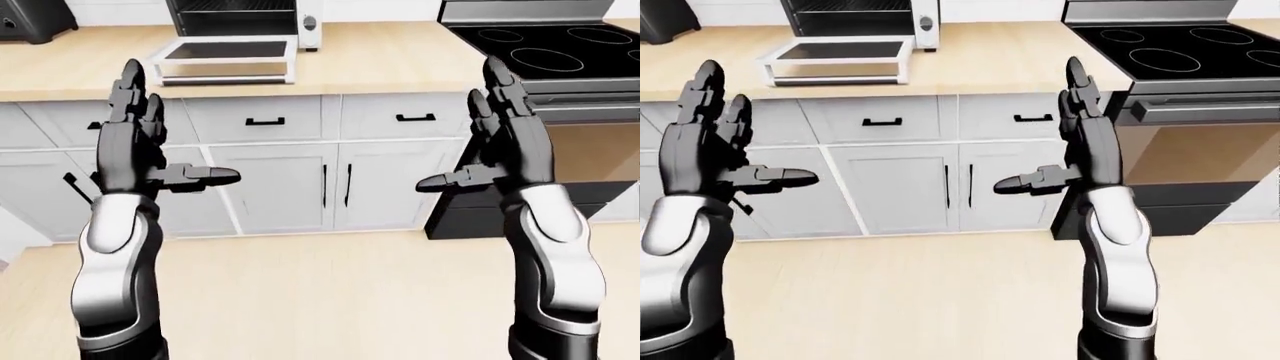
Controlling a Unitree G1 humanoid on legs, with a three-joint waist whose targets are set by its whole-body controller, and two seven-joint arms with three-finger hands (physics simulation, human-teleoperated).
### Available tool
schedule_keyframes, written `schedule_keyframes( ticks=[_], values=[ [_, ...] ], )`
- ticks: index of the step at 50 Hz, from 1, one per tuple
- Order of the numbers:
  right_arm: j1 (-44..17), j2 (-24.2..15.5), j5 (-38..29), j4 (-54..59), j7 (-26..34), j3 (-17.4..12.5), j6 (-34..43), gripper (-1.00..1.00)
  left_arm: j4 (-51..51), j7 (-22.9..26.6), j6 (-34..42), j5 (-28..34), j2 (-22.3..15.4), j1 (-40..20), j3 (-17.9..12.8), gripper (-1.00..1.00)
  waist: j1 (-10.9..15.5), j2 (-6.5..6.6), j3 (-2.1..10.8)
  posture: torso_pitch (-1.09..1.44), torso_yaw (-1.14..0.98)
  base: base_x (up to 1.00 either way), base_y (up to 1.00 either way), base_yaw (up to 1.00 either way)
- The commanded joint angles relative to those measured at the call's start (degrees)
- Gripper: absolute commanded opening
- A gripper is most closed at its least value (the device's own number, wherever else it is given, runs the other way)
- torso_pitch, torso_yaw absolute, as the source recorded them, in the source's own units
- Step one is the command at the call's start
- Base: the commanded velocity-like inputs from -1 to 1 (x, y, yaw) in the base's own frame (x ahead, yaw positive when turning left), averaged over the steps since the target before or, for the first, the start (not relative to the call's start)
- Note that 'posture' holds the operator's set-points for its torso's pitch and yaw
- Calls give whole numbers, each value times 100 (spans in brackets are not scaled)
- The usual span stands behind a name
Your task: Close the toaster oven door.
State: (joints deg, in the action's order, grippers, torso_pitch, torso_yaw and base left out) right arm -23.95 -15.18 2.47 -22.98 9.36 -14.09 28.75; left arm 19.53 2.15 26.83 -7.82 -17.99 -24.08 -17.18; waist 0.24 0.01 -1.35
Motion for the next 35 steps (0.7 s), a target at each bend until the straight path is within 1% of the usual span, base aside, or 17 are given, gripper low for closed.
schedule_keyframes(
  ticks=[1,3,7,11,13,17,19,22,23,28,31,35],
  values=[
    [-184,-118,108,-183,-45,-41,-120,100,123,-52,-131,-92,-151,-219,-101,100,2,5,116,0,0,0,0,0],
    [-224,-195,159,-230,-29,-68,-71,100,59,-63,-123,-136,-293,-292,-169,100,0,5,117,0,0,0,0,0],
    [-392,-380,289,-150,-58,-216,-40,100,-92,-90,-175,-179,-554,-439,-294,100,-8,9,106,0,0,0,0,0],
    [-604,-666,495,-64,-110,-404,71,100,-186,-151,-127,-229,-783,-615,-401,100,-7,10,95,0,0,0,0,0],
    [-655,-782,557,6,-137,-459,53,100,-313,-178,-273,-145,-904,-653,-428,100,-4,8,83,0,0,0,0,0],
    [-699,-918,612,58,-161,-483,34,100,-501,-189,-364,-238,-1084,-694,-575,100,-7,7,72,0,0,0,0,0],
    [-737,-975,626,102,-166,-504,24,100,-581,-169,-452,-265,-1170,-691,-599,100,-11,10,69,0,0,0,0,0],
    [-800,-1066,676,147,-176,-566,-2,100,-604,-131,-374,-341,-1355,-764,-681,100,-16,18,67,0,0,0,0,0],
    [-836,-1106,711,161,-183,-596,0,100,-650,-138,-374,-271,-1449,-783,-689,100,-17,19,65,0,0,0,0,0],
    [-990,-1344,794,274,-180,-651,-16,100,-803,-243,-152,-544,-1640,-881,-880,100,-17,27,39,0,0,0,0,0],
    [-980,-1379,784,306,-155,-636,-77,100,-859,-265,-130,-619,-1812,-920,-892,100,-22,36,27,0,0,0,0,0],
    [-998,-1415,786,324,-140,-657,-90,100,-864,-303,-83,-661,-1876,-936,-890,100,-29,35,19,0,0,0,0,0]
  ],
)
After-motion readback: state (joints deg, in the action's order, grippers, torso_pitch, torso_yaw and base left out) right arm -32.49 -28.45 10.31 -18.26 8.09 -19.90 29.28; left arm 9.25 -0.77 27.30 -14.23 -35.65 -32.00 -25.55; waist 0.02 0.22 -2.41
